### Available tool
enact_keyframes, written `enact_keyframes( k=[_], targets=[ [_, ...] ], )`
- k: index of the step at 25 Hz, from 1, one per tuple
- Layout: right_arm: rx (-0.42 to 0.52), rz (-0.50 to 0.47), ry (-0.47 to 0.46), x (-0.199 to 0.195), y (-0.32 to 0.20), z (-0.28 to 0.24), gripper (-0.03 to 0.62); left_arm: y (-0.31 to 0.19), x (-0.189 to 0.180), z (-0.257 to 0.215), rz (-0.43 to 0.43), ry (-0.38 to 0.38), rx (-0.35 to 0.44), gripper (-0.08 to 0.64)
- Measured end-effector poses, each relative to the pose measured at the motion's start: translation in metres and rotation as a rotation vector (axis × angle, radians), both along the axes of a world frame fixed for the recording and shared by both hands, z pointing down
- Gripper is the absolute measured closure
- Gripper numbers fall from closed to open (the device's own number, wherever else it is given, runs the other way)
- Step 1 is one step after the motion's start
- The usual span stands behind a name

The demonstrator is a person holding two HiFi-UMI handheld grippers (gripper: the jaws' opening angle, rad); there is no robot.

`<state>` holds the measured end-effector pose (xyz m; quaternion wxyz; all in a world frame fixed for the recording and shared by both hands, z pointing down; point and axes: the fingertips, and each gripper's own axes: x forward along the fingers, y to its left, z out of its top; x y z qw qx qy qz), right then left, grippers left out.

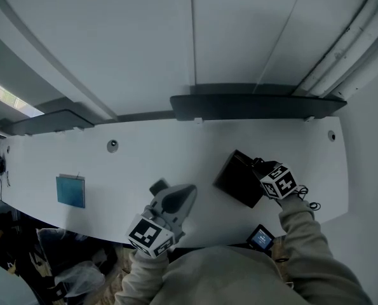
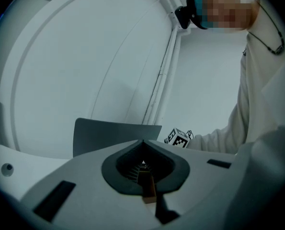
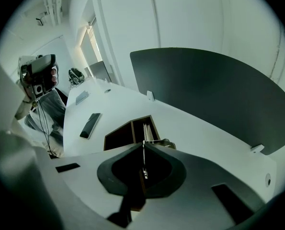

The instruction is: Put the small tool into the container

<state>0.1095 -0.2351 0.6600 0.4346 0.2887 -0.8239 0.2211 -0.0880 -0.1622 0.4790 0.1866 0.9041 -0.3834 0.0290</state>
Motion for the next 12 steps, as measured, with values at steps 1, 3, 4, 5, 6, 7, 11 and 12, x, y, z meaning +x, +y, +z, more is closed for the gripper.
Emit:
enact_keyframes(
  k=[1, 3, 4, 5, 6, 7, 11, 12],
  targets=[
    [0.005, 0.008, -0.006, 0.001, -0.001, -0.003, 0.565, 0.000, 0.001, -0.001, 0.004, 0.001, 0.006, 0.558],
    [0.013, 0.023, -0.021, 0.003, -0.001, -0.010, 0.565, 0.000, 0.004, -0.003, 0.013, 0.001, 0.013, 0.558],
    [0.015, 0.029, -0.030, 0.004, -0.001, -0.013, 0.565, 0.000, 0.005, -0.004, 0.016, 0.000, 0.014, 0.558],
    [0.017, 0.036, -0.040, 0.004, -0.002, -0.016, 0.565, 0.000, 0.006, -0.005, 0.021, -0.002, 0.015, 0.558],
    [0.019, 0.045, -0.051, 0.006, -0.002, -0.019, 0.565, 0.000, 0.008, -0.006, 0.026, -0.004, 0.018, 0.557],
    [0.023, 0.058, -0.063, 0.008, -0.003, -0.023, 0.565, 0.000, 0.009, -0.008, 0.032, -0.006, 0.021, 0.558],
    [0.036, 0.103, -0.113, 0.014, -0.004, -0.040, 0.565, -0.001, 0.011, -0.016, 0.038, -0.012, 0.039, 0.558],
    [0.039, 0.112, -0.126, 0.015, -0.005, -0.044, 0.565, -0.002, 0.010, -0.018, 0.036, -0.012, 0.042, 0.558]
  ],
)
